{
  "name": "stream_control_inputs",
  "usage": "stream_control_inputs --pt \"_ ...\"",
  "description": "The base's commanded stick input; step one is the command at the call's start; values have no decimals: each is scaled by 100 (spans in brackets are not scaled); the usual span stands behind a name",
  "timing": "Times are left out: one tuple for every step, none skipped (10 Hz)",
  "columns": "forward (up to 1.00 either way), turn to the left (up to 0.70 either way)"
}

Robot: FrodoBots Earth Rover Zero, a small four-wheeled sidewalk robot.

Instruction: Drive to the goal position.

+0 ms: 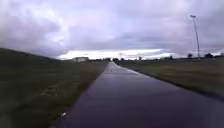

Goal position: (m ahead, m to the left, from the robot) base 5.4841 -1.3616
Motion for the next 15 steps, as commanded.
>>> stream_control_inputs --pt "70 0" --pt "70 0" --pt "70 0" --pt "70 0" --pt "70 0" --pt "70 0" --pt "70 0" --pt "70 0" --pt "70 0" --pt "70 0" --pt "70 0" --pt "70 0" --pt "70 0" --pt "70 0" --pt "70 0"
